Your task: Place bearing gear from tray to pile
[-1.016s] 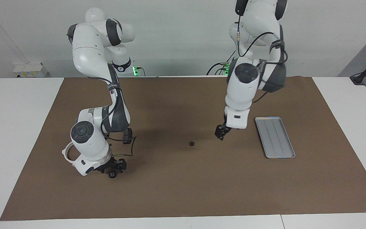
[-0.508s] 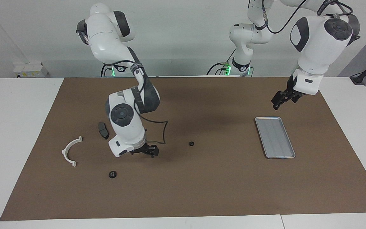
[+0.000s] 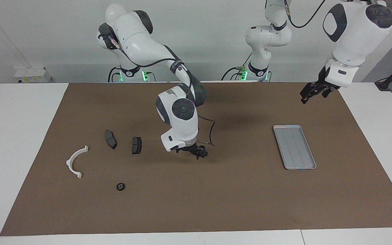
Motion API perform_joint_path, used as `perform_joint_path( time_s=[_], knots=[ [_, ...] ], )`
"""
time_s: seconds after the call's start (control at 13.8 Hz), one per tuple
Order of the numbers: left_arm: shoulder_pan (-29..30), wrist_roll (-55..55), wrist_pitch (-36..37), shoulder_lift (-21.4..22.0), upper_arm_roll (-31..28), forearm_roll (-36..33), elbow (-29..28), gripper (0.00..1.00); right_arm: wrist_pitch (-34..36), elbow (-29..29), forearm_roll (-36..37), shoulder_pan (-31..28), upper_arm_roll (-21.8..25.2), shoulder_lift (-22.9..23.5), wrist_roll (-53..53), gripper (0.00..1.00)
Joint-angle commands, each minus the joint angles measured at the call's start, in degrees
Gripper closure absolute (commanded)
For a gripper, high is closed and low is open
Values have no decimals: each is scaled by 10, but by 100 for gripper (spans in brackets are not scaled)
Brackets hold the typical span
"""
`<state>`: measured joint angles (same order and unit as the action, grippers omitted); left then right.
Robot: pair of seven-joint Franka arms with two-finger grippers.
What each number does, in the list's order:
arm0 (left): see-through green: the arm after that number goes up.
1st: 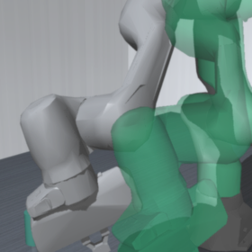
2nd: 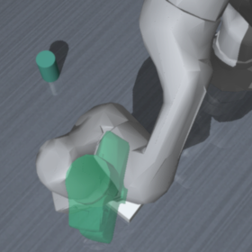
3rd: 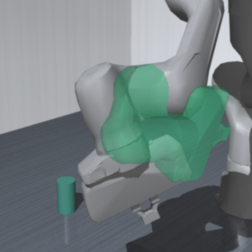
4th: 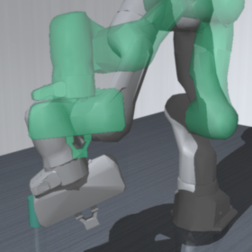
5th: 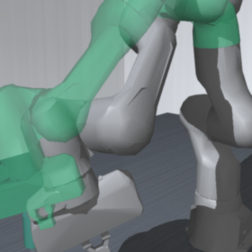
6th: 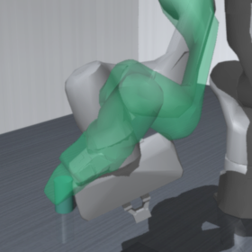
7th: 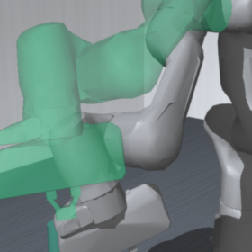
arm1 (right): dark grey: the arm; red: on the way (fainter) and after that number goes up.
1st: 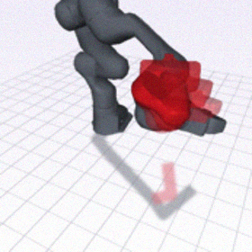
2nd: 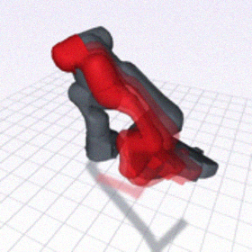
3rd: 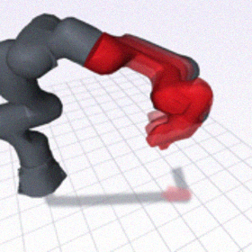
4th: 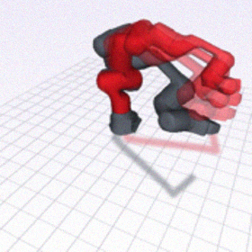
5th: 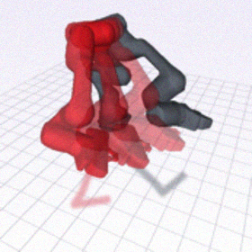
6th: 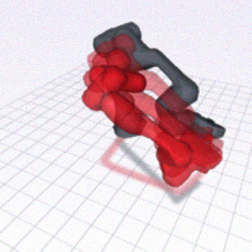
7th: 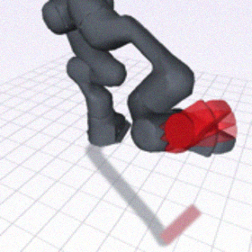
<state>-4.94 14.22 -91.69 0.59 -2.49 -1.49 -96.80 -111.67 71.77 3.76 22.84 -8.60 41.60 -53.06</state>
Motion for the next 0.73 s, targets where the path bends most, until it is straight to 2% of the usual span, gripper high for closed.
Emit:
perform_joint_path(
  time_s=[0.0, 0.22, 0.29, 0.65],
  knots=[
    [24, -10, -13, 19, 24, 4, -23, 0, -26, -15, 11, 26, 3, 21, -43, 0],
    [32, -30, -17, 18, 26, 4, -24, 0, -33, -10, 52, 49, 1, 29, -59, 0],
    [32, -35, -18, 19, 26, 5, -25, 0, -41, -9, 64, 55, 1, 35, -70, 3],
    [31, -35, -20, 18, 24, 17, -25, 0, -66, -8, 71, 56, 0, 51, -77, 7]
  ],
)
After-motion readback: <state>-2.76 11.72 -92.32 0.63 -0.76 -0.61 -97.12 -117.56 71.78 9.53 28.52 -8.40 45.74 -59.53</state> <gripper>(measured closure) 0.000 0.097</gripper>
